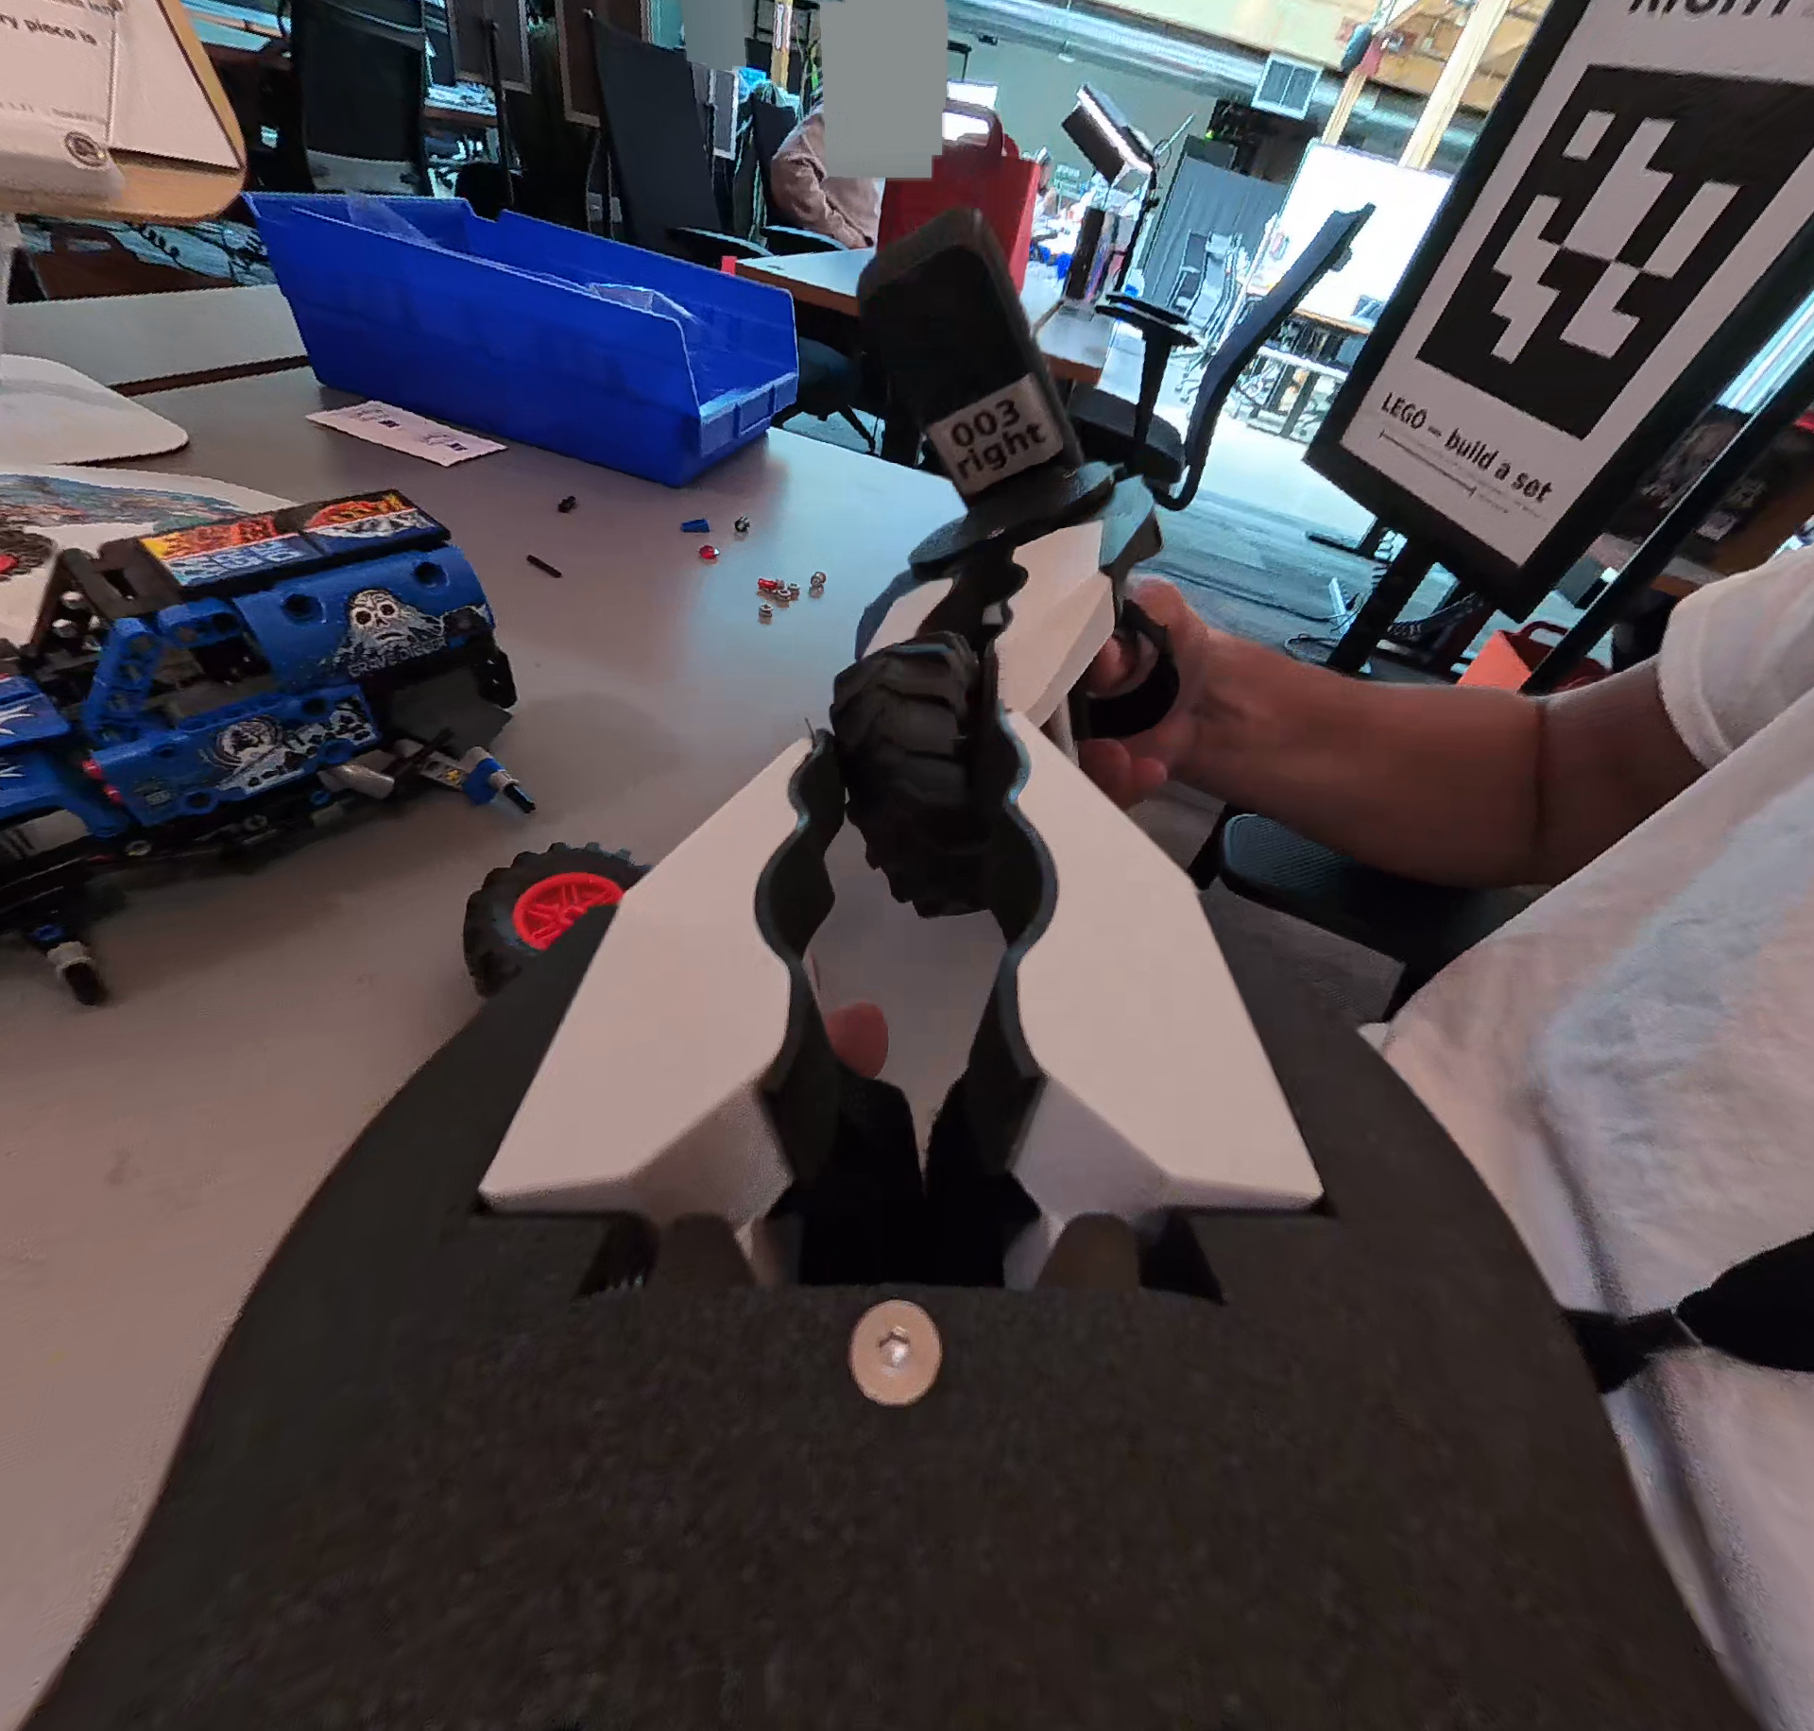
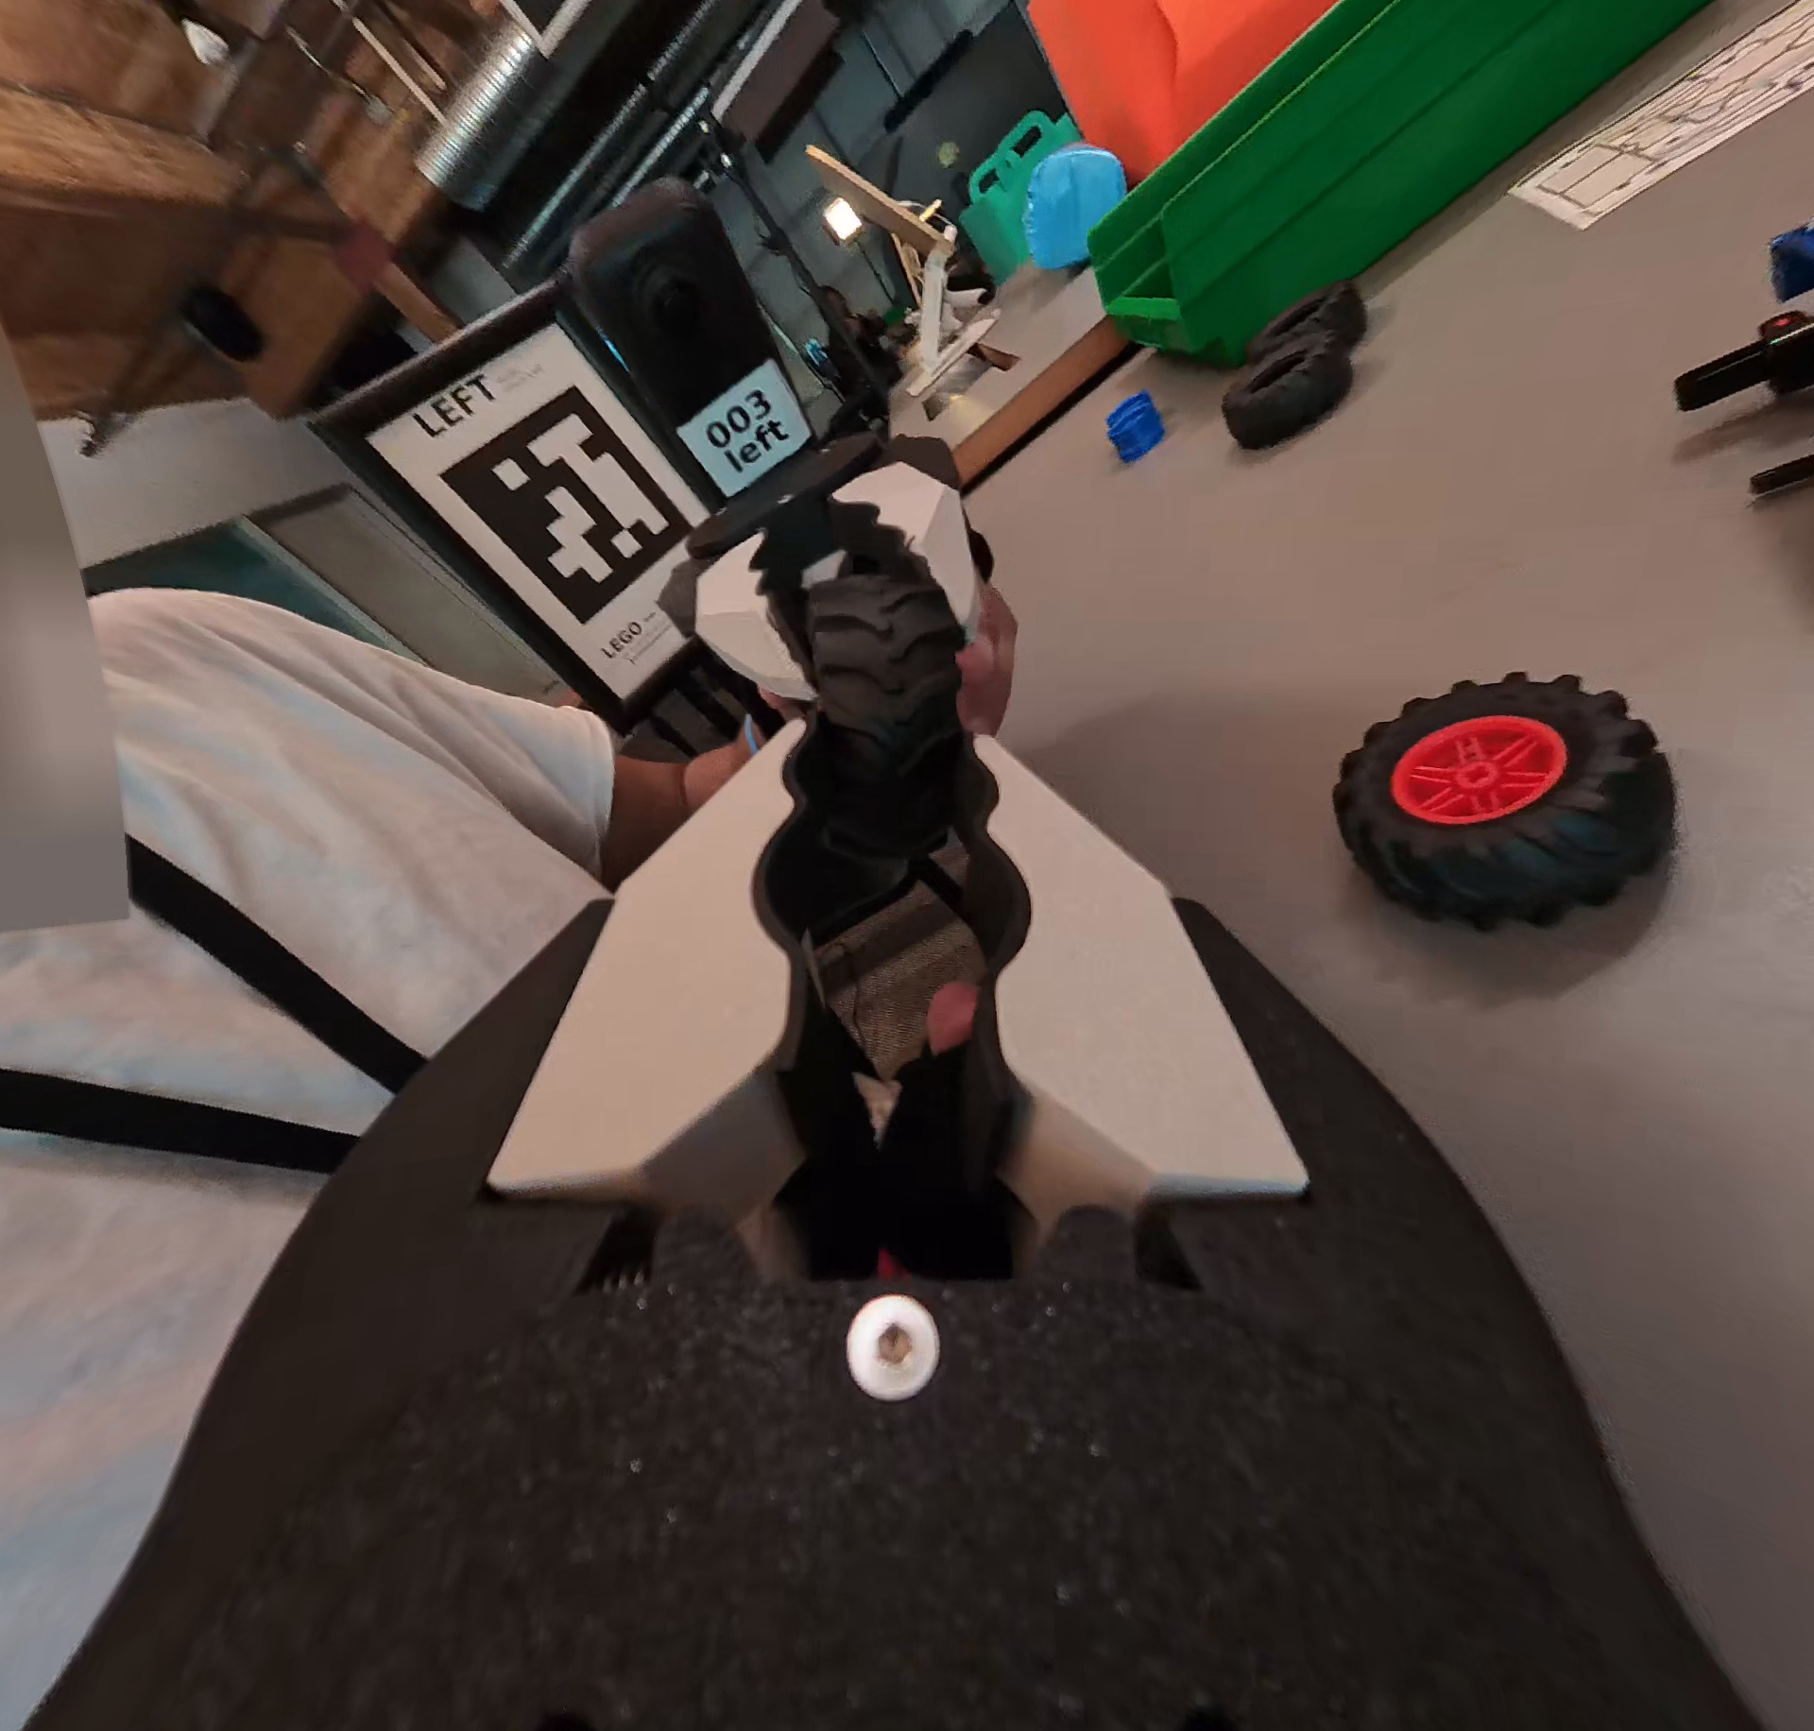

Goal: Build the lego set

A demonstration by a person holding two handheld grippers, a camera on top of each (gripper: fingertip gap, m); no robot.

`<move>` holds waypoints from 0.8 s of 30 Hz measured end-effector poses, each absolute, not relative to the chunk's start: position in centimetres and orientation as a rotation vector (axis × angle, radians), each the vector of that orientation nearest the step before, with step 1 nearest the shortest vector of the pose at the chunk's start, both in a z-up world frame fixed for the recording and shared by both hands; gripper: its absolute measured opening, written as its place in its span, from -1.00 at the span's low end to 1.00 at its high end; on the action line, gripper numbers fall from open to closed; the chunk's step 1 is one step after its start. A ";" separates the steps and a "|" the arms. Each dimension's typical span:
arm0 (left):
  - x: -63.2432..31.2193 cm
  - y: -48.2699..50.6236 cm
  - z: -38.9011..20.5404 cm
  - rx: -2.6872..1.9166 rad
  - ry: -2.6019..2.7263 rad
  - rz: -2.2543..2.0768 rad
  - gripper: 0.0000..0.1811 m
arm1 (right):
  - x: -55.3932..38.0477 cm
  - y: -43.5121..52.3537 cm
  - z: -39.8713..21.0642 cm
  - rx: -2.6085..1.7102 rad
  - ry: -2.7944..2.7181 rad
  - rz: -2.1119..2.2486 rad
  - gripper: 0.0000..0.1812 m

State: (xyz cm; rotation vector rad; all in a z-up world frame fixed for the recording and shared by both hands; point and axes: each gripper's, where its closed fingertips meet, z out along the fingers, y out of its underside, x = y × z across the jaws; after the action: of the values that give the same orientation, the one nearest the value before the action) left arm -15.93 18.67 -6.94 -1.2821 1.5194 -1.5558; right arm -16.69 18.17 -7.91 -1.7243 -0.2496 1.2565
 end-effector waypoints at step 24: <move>-14.3 21.8 -10.7 -1.555 1.373 -1.416 -0.72 | -12.7 20.8 -11.5 -2.007 -0.303 0.213 -0.62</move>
State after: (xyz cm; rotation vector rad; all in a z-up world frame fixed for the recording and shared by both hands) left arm -14.28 21.77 -10.71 -1.5553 1.3732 -1.4157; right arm -12.65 20.75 -11.49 -2.0072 -0.3026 0.2125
